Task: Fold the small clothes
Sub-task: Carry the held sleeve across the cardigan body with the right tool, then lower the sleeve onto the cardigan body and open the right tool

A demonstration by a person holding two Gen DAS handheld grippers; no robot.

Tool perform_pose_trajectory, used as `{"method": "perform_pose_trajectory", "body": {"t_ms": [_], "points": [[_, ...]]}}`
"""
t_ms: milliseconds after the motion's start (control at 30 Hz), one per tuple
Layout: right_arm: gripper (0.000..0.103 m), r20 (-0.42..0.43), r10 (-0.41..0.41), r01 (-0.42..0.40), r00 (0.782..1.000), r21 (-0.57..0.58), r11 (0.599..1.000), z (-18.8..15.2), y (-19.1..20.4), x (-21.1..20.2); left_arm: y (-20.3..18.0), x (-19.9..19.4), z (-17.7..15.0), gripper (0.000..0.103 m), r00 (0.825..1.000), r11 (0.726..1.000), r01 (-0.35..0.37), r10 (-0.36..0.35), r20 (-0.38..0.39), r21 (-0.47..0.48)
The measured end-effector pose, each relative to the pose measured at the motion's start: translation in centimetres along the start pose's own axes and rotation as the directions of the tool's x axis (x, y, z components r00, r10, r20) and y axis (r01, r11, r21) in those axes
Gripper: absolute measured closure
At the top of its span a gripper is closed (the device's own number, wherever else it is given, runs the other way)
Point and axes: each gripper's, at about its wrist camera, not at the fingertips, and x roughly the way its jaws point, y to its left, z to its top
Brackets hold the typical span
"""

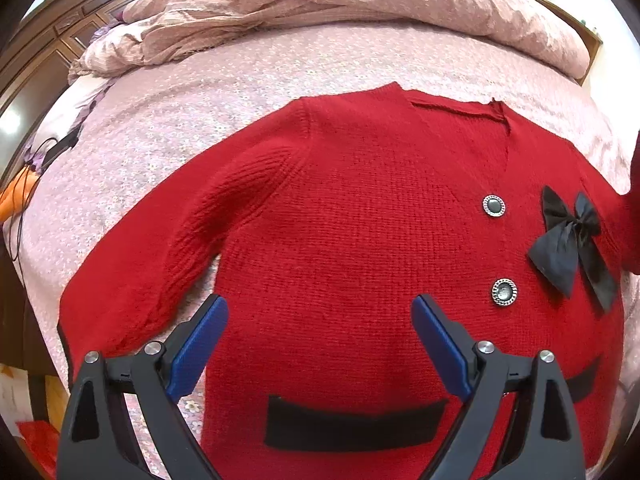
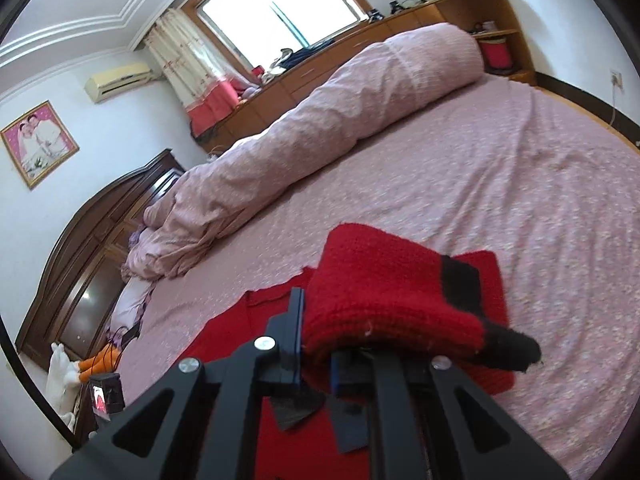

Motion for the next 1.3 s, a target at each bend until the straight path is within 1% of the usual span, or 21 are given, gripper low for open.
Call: {"method": "perform_pose_trajectory", "body": {"t_ms": [233,433,500,600,700,800,933,1033,1133,1167,1200,1233,1300], "points": [[0.093,-0.033,0.044,-0.045,0.998,-0.024,0.999,-0.7,3.7,2.2,1.4,0.2,0.1,0.014,1.0,1.0,-0.004,0.004,0.003,-0.016],[0.093,-0.055,0.097,-0.1,0.994,-0.061,0.993,-1.7,7.9,4.4,2.9,0.3,0.3,0.014,1.0,0.999,-0.012,0.013,0.012,-0.037],[0.093,-0.065,0.115,-0.12,0.991,-0.066,0.991,-2.1,9.4,5.4,3.4,0.3,0.4,0.014,1.0,0.999,-0.012,0.013,0.016,-0.051],[0.093,-0.081,0.12,-0.128,0.989,-0.104,0.986,-3.3,11.5,7.3,4.4,0.4,0.5,0.014,1.0,0.997,-0.02,0.022,0.021,-0.069],[0.093,-0.128,0.105,-0.123,0.986,-0.137,0.983,-5.0,13.1,10.0,5.2,0.5,0.5,0.014,0.999,0.996,-0.033,0.035,0.024,-0.078],[0.093,-0.185,0.099,-0.126,0.978,-0.14,0.982,-6.8,13.6,12.7,5.9,0.6,0.5,0.014,0.999,0.995,-0.039,0.042,0.025,-0.088],[0.092,-0.284,0.082,-0.121,0.955,-0.123,0.985,-9.8,13.4,16.2,6.5,0.9,0.4,0.014,0.999,0.994,-0.041,0.043,0.021,-0.097],[0.089,-0.347,0.067,-0.114,0.935,-0.118,0.987,-11.8,13.1,18.1,6.6,1.2,0.3,0.014,0.999,0.994,-0.044,0.046,0.014,-0.095],[0.075,-0.398,0.043,-0.091,0.916,-0.103,0.99,-13.1,12.7,19.5,6.5,1.2,0.4,0.014,0.999,0.995,-0.039,0.04,0.014,-0.096],[0.066,-0.42,0.03,-0.076,0.907,-0.094,0.993,-13.5,12.5,20.1,6.5,1.1,0.4,0.014,0.999,0.995,-0.036,0.038,0.016,-0.096],[0.064,-0.439,0.028,-0.067,0.898,-0.074,0.995,-13.8,12.2,20.4,6.4,1.0,0.4,0.014,0.999,0.995,-0.033,0.035,0.02,-0.096],[0.063,-0.45,0.037,-0.069,0.892,-0.055,0.996,-14.0,11.9,20.5,6.3,0.8,0.4,0.014,0.999,0.995,-0.031,0.033,0.023,-0.094],[0.058,-0.456,0.054,-0.078,0.888,-0.034,0.996,-14.2,11.5,20.2,6.2,0.5,0.5,0.014,0.999,0.995,-0.026,0.029,0.027,-0.092]]}}
